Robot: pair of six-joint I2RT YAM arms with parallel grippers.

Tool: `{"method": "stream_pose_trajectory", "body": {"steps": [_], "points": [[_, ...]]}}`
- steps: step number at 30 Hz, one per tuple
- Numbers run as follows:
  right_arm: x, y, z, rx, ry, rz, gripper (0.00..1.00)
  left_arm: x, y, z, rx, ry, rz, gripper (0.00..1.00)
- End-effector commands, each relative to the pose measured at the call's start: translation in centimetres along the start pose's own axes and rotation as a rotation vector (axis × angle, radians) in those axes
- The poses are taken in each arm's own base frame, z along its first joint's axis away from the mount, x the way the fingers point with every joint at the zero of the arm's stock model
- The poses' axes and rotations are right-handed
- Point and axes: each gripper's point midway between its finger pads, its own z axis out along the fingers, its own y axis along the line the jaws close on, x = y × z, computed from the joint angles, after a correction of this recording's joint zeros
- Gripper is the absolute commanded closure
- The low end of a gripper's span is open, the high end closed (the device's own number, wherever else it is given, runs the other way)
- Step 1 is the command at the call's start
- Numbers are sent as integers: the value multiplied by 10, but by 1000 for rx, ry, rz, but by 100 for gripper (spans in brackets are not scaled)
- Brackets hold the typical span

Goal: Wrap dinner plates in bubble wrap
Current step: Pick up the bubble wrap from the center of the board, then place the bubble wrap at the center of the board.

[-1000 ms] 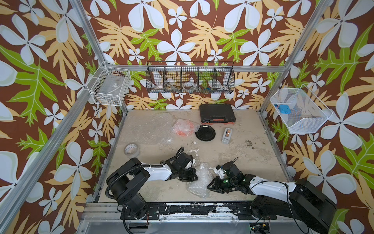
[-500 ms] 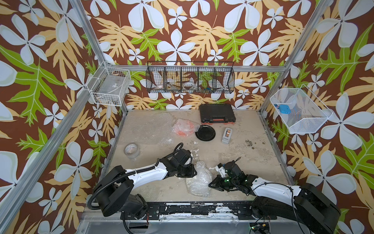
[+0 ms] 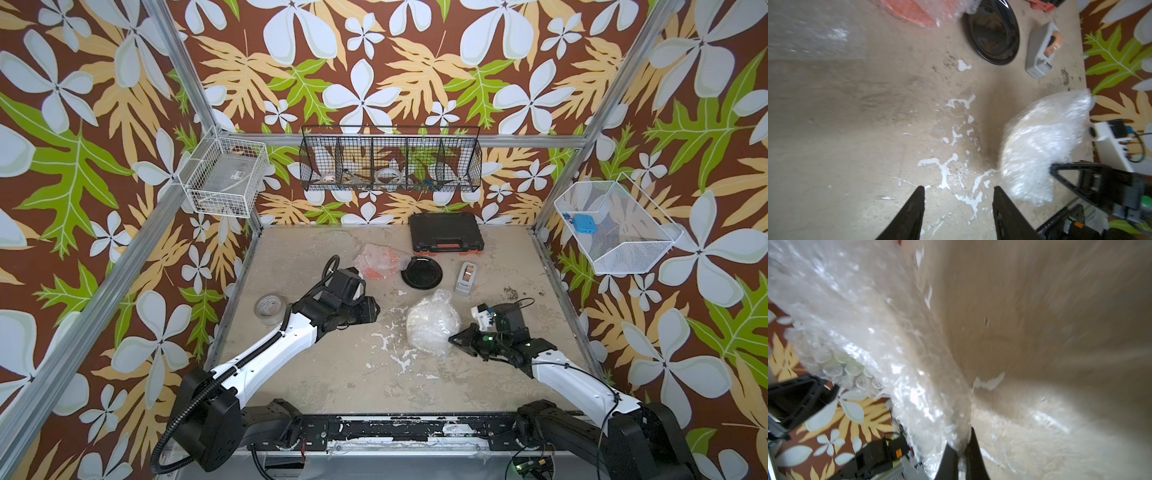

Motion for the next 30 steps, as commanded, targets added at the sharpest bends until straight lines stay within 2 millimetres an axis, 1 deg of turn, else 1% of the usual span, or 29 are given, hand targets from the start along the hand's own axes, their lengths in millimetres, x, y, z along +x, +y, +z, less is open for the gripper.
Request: {"method": "stream_pose_trajectory", "body": {"steps": [1, 3, 5, 7, 9, 10, 13, 16, 18, 21, 23, 24, 25, 27, 28, 30], "points": [[-45, 8, -23, -48, -73, -29, 100, -10, 26, 0, -65, 13, 53, 45], [-86, 10, -42, -51, -161, -13, 100, -21, 34, 3, -87, 6, 62, 45], [-124, 8, -60, -52, -252, 13, 100, -31, 42, 7, -117, 3, 73, 45], [-162, -6, -80, -41, -354, 72, 100, -39, 46, 15, -127, 13, 78, 45], [-189, -22, -89, -16, -409, 115, 100, -45, 47, 22, -128, 24, 83, 45], [-202, -32, -93, 1, -429, 137, 100, -48, 48, 27, -132, 29, 86, 45], [-231, -65, -102, 16, -490, 227, 100, -53, 48, 40, -141, 49, 99, 45], [-250, -95, -102, 35, -508, 298, 100, -57, 51, 51, -153, 72, 104, 45], [-258, -111, -92, 39, -484, 329, 100, -60, 54, 59, -170, 81, 110, 44], [-262, -128, -78, 40, -457, 365, 100, -65, 59, 69, -206, 98, 120, 44], [-262, -136, -71, 48, -440, 380, 100, -69, 64, 74, -237, 104, 130, 44], [-260, -141, -67, 57, -431, 387, 98, -71, 67, 77, -248, 106, 131, 43], [-258, -145, -65, 64, -424, 394, 95, -71, 68, 81, -255, 114, 135, 43], [-253, -151, -62, 82, -415, 408, 79, -72, 73, 90, -276, 138, 136, 42], [-251, -153, -62, 91, -417, 412, 73, -73, 75, 94, -284, 150, 139, 41], [-248, -151, -66, 98, -430, 408, 61, -76, 78, 101, -304, 162, 145, 40]]}}
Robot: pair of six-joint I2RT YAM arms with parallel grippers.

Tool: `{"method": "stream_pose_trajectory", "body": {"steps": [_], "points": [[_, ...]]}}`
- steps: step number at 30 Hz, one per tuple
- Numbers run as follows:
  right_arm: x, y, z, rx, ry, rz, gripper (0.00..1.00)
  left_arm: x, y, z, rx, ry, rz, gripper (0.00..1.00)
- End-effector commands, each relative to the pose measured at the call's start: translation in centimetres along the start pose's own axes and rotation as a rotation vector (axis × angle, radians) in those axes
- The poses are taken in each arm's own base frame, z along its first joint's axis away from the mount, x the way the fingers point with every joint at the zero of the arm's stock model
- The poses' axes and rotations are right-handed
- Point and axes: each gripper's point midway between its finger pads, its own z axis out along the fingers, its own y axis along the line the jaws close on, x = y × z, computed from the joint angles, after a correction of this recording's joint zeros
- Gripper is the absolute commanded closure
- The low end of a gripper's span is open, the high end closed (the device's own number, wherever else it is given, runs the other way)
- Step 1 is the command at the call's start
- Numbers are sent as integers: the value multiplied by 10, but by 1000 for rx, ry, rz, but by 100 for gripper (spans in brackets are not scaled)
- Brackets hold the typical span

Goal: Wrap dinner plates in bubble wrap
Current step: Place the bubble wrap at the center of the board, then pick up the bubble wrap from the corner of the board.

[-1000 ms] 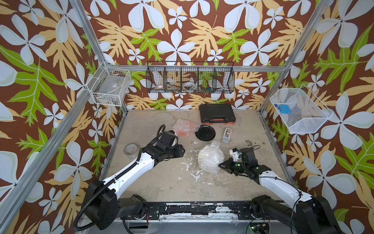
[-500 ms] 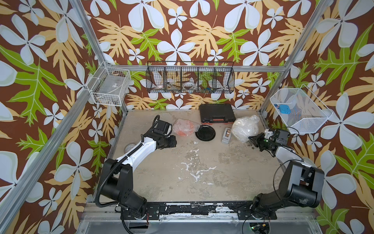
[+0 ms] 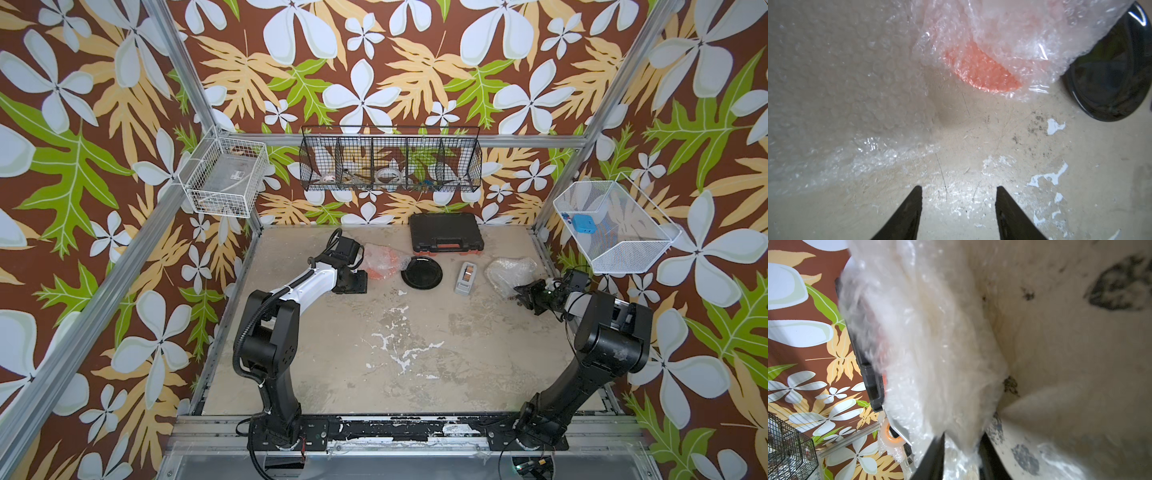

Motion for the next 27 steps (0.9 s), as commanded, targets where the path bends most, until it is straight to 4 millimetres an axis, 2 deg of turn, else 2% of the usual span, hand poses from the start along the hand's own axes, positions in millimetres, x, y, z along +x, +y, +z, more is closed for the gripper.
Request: {"method": "stream_pose_trajectory", "body": {"steps": [1, 8, 12, 16, 19, 21, 24, 27], "points": [[-2, 4, -6, -4, -33, -27, 59, -1, 10, 7, -59, 32, 25, 39], [23, 8, -36, 11, -65, -69, 34, -24, 18, 28, -146, 38, 57, 35], [47, 14, -53, 11, -61, -115, 31, -25, 39, 46, -271, 70, 72, 35], [73, 30, -67, -7, -41, -180, 32, -20, 57, 54, -375, 90, 78, 36], [97, 47, -76, -33, -23, -235, 33, -12, 64, 59, -398, 110, 81, 53], [111, 57, -84, -54, -17, -259, 33, -11, 65, 55, -405, 106, 78, 75], [121, 69, -98, -82, -19, -288, 34, -21, 66, 36, -419, 53, 67, 98], [126, 78, -112, -91, -24, -325, 35, -37, 64, 2, -425, -30, 57, 100]]}}
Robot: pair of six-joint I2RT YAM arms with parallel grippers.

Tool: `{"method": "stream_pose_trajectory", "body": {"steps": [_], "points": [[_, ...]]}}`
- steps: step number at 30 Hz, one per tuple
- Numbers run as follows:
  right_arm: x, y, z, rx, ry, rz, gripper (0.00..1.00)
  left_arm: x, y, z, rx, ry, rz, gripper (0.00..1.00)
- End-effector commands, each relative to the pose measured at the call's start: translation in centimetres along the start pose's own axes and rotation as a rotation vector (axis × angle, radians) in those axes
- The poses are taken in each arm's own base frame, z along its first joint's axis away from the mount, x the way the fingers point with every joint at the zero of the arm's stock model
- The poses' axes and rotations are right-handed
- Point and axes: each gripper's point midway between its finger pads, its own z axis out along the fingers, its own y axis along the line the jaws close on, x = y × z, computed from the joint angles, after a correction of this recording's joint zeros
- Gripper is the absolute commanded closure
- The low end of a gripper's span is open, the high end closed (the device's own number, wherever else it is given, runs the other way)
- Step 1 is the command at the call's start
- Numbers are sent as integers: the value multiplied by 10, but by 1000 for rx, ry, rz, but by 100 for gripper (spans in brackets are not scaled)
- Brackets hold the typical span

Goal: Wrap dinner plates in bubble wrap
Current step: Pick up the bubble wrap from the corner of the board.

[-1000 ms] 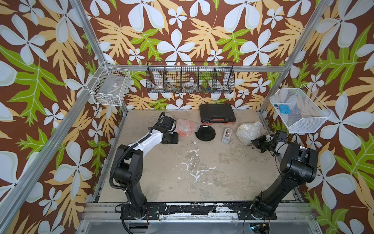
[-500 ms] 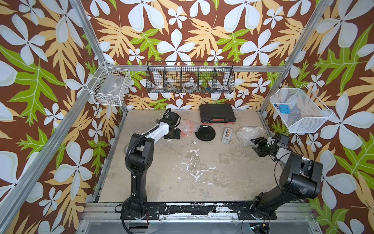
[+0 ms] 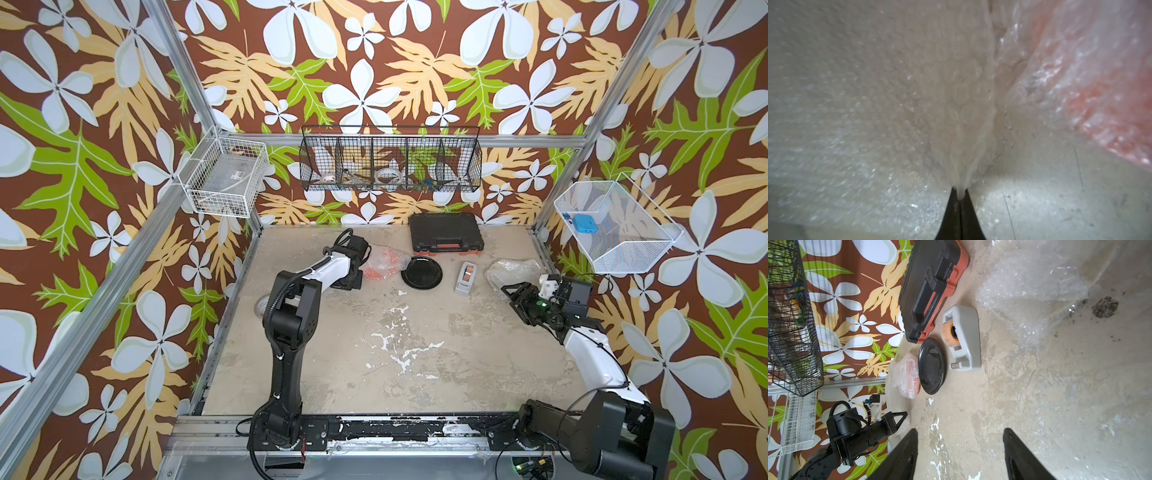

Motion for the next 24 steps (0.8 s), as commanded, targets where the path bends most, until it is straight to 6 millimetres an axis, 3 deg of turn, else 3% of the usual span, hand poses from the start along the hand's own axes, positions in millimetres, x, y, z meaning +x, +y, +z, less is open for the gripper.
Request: {"method": "stream_pose_trajectory", "body": {"steps": [1, 5, 8, 13, 18, 24], "points": [[6, 7, -11, 8, 15, -33, 35, -16, 18, -34, -38, -81, -33, 100], [6, 22, -23, -18, 3, -61, 35, -23, 23, -91, 39, -139, -60, 100], [5, 29, -27, -34, 7, -68, 36, -9, 11, -129, 120, -150, -40, 100], [1, 37, -31, -46, -1, -81, 36, 54, -60, -173, 393, -90, 52, 100], [-3, 39, -29, -52, 0, -84, 36, 124, -132, -187, 606, 4, 55, 100], [-5, 39, -25, -50, 13, -92, 36, 186, -220, -208, 891, 133, 42, 100]]}}
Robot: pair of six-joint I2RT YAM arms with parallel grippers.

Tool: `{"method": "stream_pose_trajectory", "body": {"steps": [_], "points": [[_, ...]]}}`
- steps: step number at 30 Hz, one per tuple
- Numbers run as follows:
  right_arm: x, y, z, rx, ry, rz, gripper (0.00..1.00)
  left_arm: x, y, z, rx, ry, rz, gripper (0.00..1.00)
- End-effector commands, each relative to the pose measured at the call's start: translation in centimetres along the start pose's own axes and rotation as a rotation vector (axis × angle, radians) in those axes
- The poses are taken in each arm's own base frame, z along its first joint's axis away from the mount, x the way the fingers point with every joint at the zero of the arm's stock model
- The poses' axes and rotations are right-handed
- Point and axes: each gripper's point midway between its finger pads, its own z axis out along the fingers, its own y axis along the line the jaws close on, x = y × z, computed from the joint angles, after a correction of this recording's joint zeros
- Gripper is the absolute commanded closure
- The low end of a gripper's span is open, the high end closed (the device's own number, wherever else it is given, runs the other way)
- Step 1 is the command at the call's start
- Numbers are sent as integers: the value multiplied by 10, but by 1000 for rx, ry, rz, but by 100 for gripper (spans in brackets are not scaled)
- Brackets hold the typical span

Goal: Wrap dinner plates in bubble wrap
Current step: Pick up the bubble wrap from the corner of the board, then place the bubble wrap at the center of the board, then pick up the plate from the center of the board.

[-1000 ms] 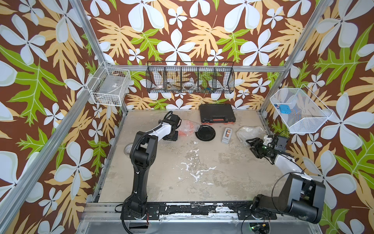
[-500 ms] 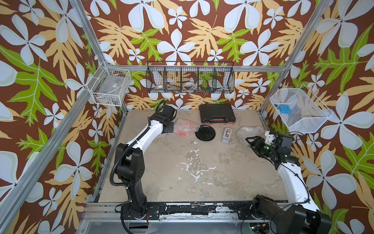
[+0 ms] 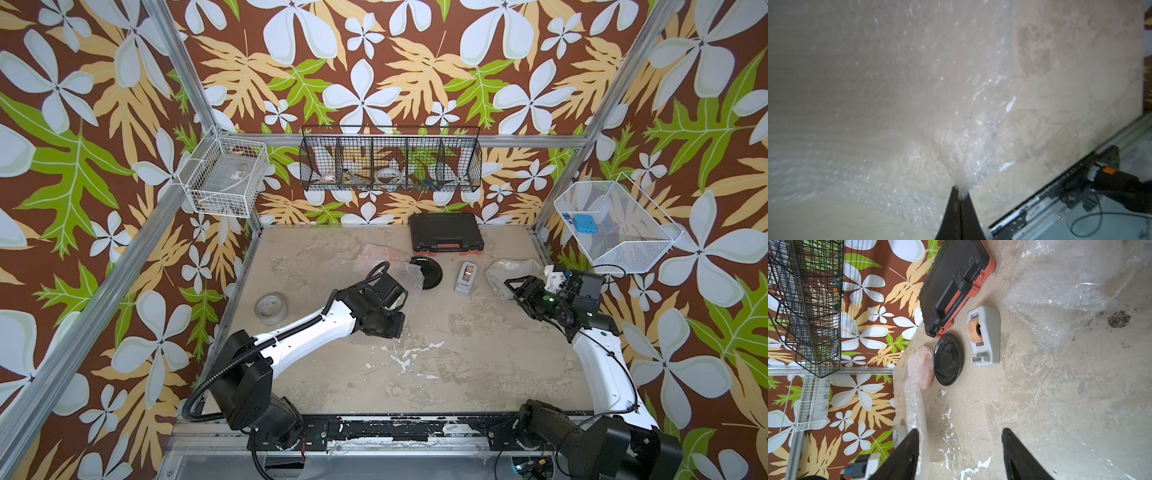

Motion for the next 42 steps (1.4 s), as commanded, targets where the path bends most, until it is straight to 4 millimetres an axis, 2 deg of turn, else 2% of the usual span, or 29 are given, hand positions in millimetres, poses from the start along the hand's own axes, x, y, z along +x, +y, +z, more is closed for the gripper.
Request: {"method": "stream_pose_trajectory", "body": {"steps": [1, 6, 9, 10, 12, 14, 17, 19, 22, 24, 28, 32, 37, 42], "points": [[-1, 3, 2, -16, 13, -27, 36, 6, -68, 15, 254, 14, -77, 100], [2, -4, 10, -7, 47, -32, 36, 29, -138, 52, 400, 96, -45, 100], [5, -8, 16, -3, 66, -34, 37, 31, -162, 76, 425, 132, -19, 100], [6, -8, 19, -1, 72, -37, 37, 32, -165, 83, 425, 145, -17, 97], [10, -8, 24, 5, 90, -50, 37, 30, -172, 86, 437, 158, 1, 84], [15, -7, 31, 5, 114, -61, 37, 24, -173, 75, 435, 123, 20, 72], [26, 2, 44, -4, 159, -94, 37, 12, -145, 56, 328, 54, 37, 61], [34, 10, 53, -8, 186, -123, 38, 9, -118, 44, 262, 18, 22, 58], [50, 24, 72, -25, 236, -153, 38, 15, -68, 31, 173, -15, -36, 55], [59, 32, 87, -27, 269, -176, 38, 27, -32, 28, 119, -17, -75, 54], [73, 48, 113, -26, 307, -207, 38, 53, 20, 29, 62, -1, -140, 54], [76, 46, 147, 27, 294, -201, 39, 81, 66, 36, -12, 33, -196, 56], [73, 31, 182, 92, 242, -144, 41, 105, 101, 40, -97, 62, -235, 56], [82, 23, 216, 117, 270, -142, 44, 105, 104, 35, -105, 40, -230, 56]]}}
